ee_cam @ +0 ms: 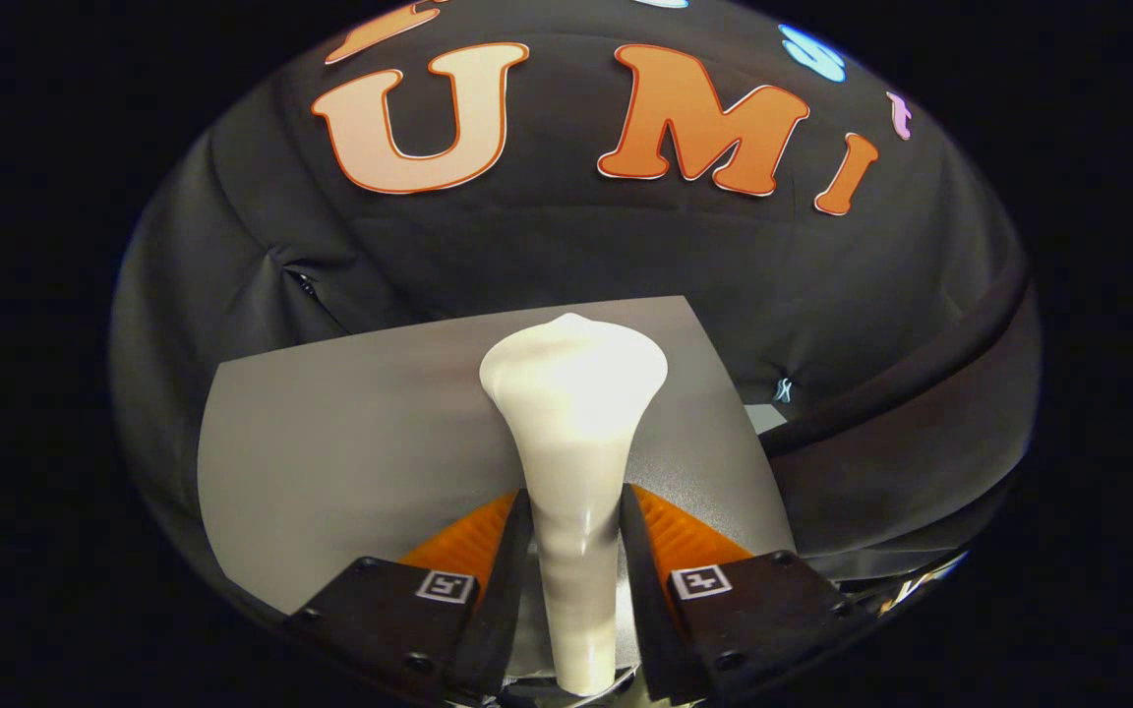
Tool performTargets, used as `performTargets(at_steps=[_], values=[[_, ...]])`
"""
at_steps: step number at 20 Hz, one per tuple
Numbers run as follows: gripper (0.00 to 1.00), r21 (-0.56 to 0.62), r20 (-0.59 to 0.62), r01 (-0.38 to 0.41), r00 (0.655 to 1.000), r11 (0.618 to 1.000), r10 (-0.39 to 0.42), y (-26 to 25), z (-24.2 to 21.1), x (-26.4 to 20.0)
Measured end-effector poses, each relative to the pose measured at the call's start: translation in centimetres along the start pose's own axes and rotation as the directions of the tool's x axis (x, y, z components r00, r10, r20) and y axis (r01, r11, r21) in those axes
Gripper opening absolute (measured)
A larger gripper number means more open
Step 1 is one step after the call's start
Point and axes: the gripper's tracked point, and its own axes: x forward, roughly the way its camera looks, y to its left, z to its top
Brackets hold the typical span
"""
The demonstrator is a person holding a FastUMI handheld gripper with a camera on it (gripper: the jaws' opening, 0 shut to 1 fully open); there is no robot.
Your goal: Iron the clothes twice with a garment steamer, once on the left side and once on the right side.
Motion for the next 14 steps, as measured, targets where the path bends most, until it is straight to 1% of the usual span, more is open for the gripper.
performTargets(at_steps=[1, 4, 6, 10, 14], values=[[0.58, 0.003, -0.002, -0.005, 1.000, 1.000, 0.005, 0.0, -0.2, 0.0], [0.50, 0.001, 0.025, -0.018, 1.000, 1.000, 0.018, -0.3, -0.2, 0.0], [0.43, 0.057, 0.063, -0.010, 0.998, 0.998, 0.006, -1.3, -0.1, -0.1], [0.43, 0.091, 0.143, -0.089, 0.987, 0.992, 0.076, -1.4, 0.5, -2.5], [0.43, 0.060, 0.230, -0.146, 0.965, 0.987, 0.129, -1.2, 1.3, -6.0]])
